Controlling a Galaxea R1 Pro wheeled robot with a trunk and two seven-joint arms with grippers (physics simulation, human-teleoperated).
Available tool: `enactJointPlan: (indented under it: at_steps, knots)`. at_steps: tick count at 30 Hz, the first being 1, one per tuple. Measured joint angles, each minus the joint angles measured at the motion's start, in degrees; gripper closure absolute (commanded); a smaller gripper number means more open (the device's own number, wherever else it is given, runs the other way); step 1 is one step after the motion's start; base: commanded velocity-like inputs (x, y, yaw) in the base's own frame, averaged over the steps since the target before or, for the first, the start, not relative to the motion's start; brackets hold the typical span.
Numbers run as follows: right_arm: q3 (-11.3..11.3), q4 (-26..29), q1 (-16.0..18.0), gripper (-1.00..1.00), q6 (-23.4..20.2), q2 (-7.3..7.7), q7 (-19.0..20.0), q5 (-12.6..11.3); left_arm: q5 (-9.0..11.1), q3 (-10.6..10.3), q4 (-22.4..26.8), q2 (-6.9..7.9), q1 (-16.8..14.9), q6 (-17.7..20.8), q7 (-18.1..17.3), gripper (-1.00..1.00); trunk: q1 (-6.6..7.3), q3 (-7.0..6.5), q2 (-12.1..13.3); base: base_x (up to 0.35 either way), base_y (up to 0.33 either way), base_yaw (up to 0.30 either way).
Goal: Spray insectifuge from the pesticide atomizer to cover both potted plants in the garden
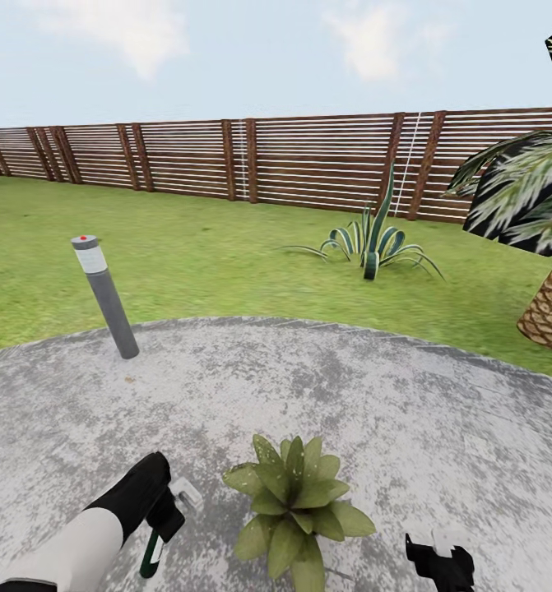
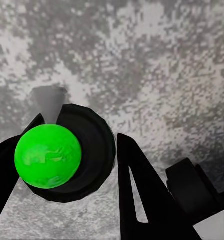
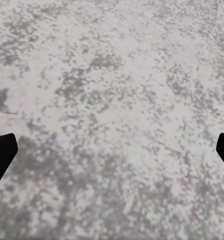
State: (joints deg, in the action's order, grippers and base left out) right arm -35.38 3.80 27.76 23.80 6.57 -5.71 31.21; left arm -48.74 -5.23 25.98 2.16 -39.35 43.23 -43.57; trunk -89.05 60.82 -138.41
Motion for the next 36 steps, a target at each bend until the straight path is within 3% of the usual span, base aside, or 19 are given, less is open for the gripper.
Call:
enactJointPlan:
  at_steps: [7, 13, 17, 22, 25, 28, 36]
  knots:
    - [-0.02, 0.08, 0.04, -1.00, 0.00, 0.02, -0.04, 0.00, -0.11, -0.22, -1.06, -0.56, 0.22, -2.95, 0.00, 1.00, 0.00, 0.00, 0.00, 0.000, 0.000, 0.000]
    - [-0.01, 0.09, 0.03, -1.00, 0.00, 0.02, -0.04, 0.00, -0.18, -0.67, -0.62, -0.65, -0.04, -2.55, -0.78, 1.00, 0.00, 0.00, 0.00, 0.000, 0.000, 0.000]
    - [-0.03, 0.09, 0.04, -1.00, 0.01, 0.07, -0.04, 0.00, -0.46, -0.69, -0.49, -0.22, -0.76, -0.88, -5.49, 1.00, 0.00, 0.00, 0.00, 0.000, 0.000, 0.000]
    - [-0.08, 0.09, 0.03, -1.00, 0.08, 0.16, -0.10, 0.00, -0.80, -1.03, -0.65, -0.17, -3.02, 3.98, -10.47, 1.00, 0.00, 0.00, 0.00, 0.000, 0.000, 0.000]
    - [-0.07, 0.09, 0.01, -1.00, 0.09, 0.42, -0.07, 0.07, -3.36, -2.96, -0.76, -0.27, -3.43, 4.50, -12.21, 1.00, 0.00, 0.00, 0.00, 0.000, 0.000, 0.000]
    - [-0.07, 0.09, 0.01, -1.00, 0.09, 0.87, -0.06, 0.04, -5.38, -3.58, -0.51, -0.69, -3.21, 4.60, -12.43, 1.00, 0.00, 0.00, 0.00, 0.000, 0.000, 0.000]
    - [0.01, 0.09, 0.00, -1.00, 0.09, 0.81, -0.06, 0.00, -6.05, -3.62, -0.25, -1.04, -3.17, 6.06, -12.25, 1.00, 0.00, 0.00, 0.00, -0.092, -0.158, 0.090]
